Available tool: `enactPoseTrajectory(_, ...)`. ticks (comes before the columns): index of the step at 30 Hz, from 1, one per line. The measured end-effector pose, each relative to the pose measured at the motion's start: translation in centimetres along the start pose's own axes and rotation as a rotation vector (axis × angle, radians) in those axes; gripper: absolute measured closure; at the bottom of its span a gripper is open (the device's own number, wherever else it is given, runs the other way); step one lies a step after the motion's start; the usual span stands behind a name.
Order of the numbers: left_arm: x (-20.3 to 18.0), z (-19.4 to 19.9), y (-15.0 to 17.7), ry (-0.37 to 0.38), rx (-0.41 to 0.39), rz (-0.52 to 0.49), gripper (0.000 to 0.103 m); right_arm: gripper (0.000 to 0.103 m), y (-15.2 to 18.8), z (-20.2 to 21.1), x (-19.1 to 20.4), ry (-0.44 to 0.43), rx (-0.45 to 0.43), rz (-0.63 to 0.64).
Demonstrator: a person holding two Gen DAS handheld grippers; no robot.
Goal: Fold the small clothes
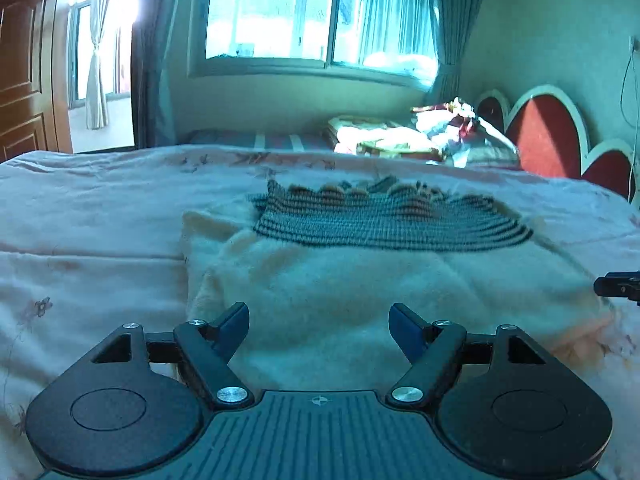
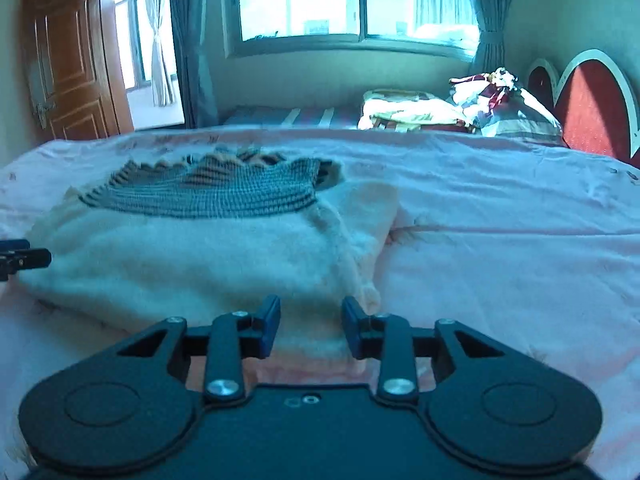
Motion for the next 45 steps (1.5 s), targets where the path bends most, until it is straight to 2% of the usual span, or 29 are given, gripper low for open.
enactPoseTrajectory(3,-0.3,-2.3,-1.3,0.004,0.02,0.001,0.027,0.071,-1.4,-2.1,0.7,-0.008,0.008,0.014)
enactPoseTrajectory(4,-0.2,-3.4,-1.4,0.001,0.045,-0.001,0.027,0.075,-1.4,-2.9,1.0,-0.009,0.022,0.038)
enactPoseTrajectory(6,0.7,-5.4,-0.6,-0.005,0.126,0.004,0.026,0.077,-0.4,-5.0,1.2,0.033,0.073,0.118)
enactPoseTrajectory(7,0.8,-5.5,-0.3,0.008,0.101,-0.014,0.025,0.078,-0.1,-5.0,0.8,0.018,0.053,0.11)
enactPoseTrajectory(9,0.8,-5.4,-0.5,0.014,0.121,-0.027,0.026,0.078,-0.1,-4.7,0.6,0.008,0.059,0.107)
enactPoseTrajectory(10,0.5,-5.0,-1.0,-0.008,0.124,-0.051,0.025,0.078,-0.5,-4.4,0.8,0.014,0.061,0.107)
enactPoseTrajectory(11,0.4,-4.4,-1.4,-0.028,0.095,-0.06,0.025,0.076,-0.9,-4.0,0.8,0.015,0.051,0.092)
enactPoseTrajectory(12,0.5,-4.0,-1.9,-0.024,0.065,-0.046,0.025,0.07,-1.5,-3.6,0.8,0.017,0.019,0.07)
enactPoseTrajectory(13,0.8,-4.0,-2.2,-0.019,0.059,-0.022,0.025,0.068,-1.7,-3.5,0.9,0.019,0.004,0.06)
enactPoseTrajectory(15,1.4,-5.1,-2.0,-0.033,0.09,0.007,0.025,0.069,-1.8,-4.5,0.9,0.028,0.021,0.053)
enactPoseTrajectory(16,1.7,-5.9,-1.5,-0.032,0.128,0.014,0.022,0.07,-1.4,-5.6,0.9,0.044,0.063,0.072)
enactPoseTrajectory(18,2.1,-6.3,-1.1,-0.019,0.125,0.014,0.017,0.069,-0.8,-6.2,0.7,0.049,0.064,0.084)
enactPoseTrajectory(20,2.2,-5.8,-1.5,-0.025,0.128,0.016,0.017,0.069,-1.3,-5.6,0.4,0.046,0.073,0.068)
enactPoseTrajectory(22,2.2,-4.4,-1.8,-0.031,0.082,0.006,0.017,0.069,-1.8,-4.5,-0.2,0.041,0.033,0.033)
enactPoseTrajectory(24,2.7,-4.6,-1.1,-0.039,0.115,0.007,0.017,0.069,-1.7,-4.3,-0.5,0.027,0.03,0.028)
enactPoseTrajectory(26,3.0,-5.0,-0.3,-0.034,0.121,0.003,0.017,0.072,-0.7,-5.6,-0.5,0.031,0.095,0.068)
enactPoseTrajectory(34,3.0,-5.2,-0.8,-0.051,0.155,0.005,0.016,0.069,-0.9,-5.6,-0.3,0.046,0.105,0.09)
enactPoseTrajectory(36,2.7,-3.9,-1.6,-0.081,0.147,0.001,0.016,0.068,-2.0,-3.8,-0.7,0.056,0.078,0.053)
enactPoseTrajectory(38,2.5,-1.4,-2.2,-0.073,0.101,0.01,0.016,0.069,-2.6,-1.7,-0.7,0.02,0.032,0.023)
enactPoseTrajectory(40,2.6,0.3,-1.6,-0.057,0.076,0.052,0.016,0.069,-2.0,-1.0,-0.3,-0.006,0.056,0.027)
enactPoseTrajectory(42,2.6,0.7,-0.2,-0.061,0.106,0.06,0.016,0.07,-0.6,-1.0,0.5,-0.019,0.081,0.056)
enactPoseTrajectory(44,3.1,-0.4,1.7,-0.115,0.195,0.052,0.016,0.071,1.3,-2.2,0.8,0.021,0.151,0.084)
enactPoseTrajectory(45,3.5,-0.7,2.7,-0.115,0.213,0.072,0.016,0.071,1.8,-2.3,0.8,0.021,0.132,0.078)
Point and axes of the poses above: each gripper's, at about its wrist camera, not at the fingertips, and z roughly against the way its jaws point, x to its left, y to its underside, the point moved 4 cm from there along -z, roughly the way its jaws point, and after that the axes turned 8 degrees about y, right-handed, at the moved point
